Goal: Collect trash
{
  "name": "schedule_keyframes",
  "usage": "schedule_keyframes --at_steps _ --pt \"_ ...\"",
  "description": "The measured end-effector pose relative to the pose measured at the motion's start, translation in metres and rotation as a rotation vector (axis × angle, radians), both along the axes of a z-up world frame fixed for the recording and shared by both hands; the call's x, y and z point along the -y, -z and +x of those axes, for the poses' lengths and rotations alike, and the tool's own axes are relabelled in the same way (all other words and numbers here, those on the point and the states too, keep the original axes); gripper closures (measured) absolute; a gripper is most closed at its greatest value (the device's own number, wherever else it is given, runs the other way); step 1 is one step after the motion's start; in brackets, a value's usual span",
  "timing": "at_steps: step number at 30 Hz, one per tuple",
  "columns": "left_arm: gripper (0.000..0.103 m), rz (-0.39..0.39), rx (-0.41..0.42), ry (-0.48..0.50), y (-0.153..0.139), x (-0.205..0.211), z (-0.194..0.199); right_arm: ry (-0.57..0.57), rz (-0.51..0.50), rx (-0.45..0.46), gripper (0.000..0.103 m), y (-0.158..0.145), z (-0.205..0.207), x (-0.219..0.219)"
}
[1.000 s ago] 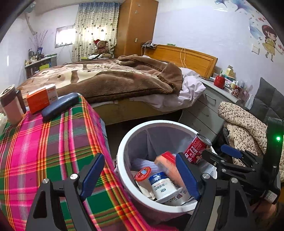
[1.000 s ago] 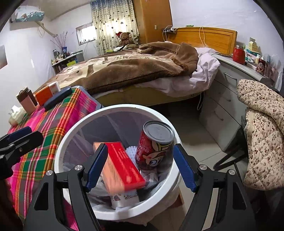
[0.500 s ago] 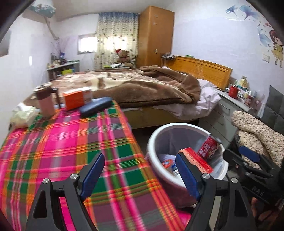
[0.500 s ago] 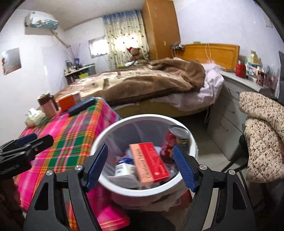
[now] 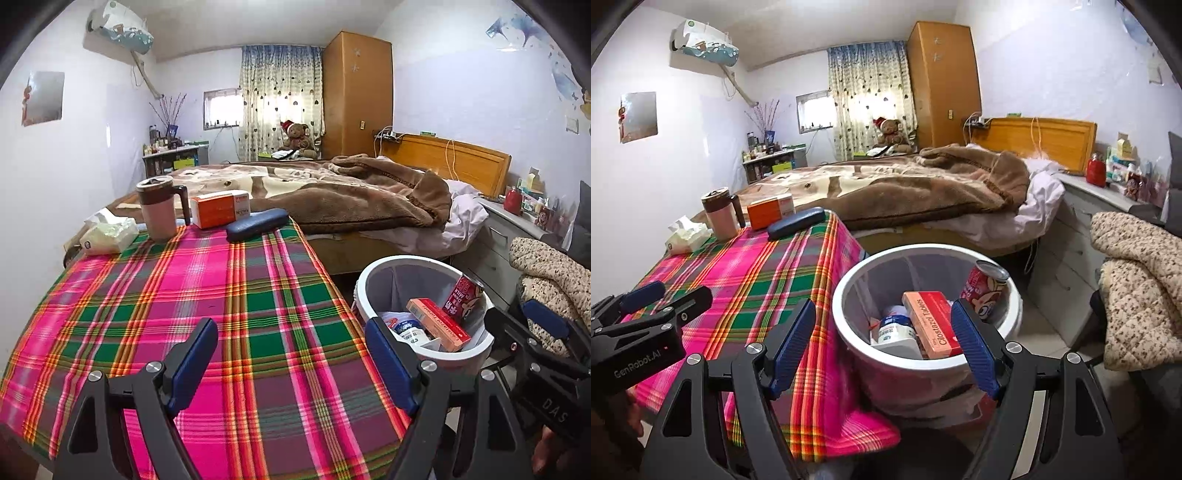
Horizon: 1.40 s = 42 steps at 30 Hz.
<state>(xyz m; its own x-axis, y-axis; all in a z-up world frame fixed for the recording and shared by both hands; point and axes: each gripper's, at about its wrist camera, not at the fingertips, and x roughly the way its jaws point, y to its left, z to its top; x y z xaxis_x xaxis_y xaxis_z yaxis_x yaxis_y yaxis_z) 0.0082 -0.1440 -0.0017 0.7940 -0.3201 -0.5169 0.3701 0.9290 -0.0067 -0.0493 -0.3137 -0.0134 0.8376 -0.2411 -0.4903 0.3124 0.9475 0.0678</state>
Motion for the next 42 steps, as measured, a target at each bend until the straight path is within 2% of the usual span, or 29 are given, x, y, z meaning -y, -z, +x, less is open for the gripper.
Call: schedule_keyframes --at_steps 7,42 --pt "0.021 -0.028 -0.015 -0.006 0.002 -0.011 -0.007 0.016 -0.005 0.013 0.026 0.002 -0.005 -0.006" --pt "0.021 -0.015 0.002 -0.028 -0.002 -0.016 -0.018 -0.009 -0.001 0.013 0.026 0.004 -0.008 -0.016"
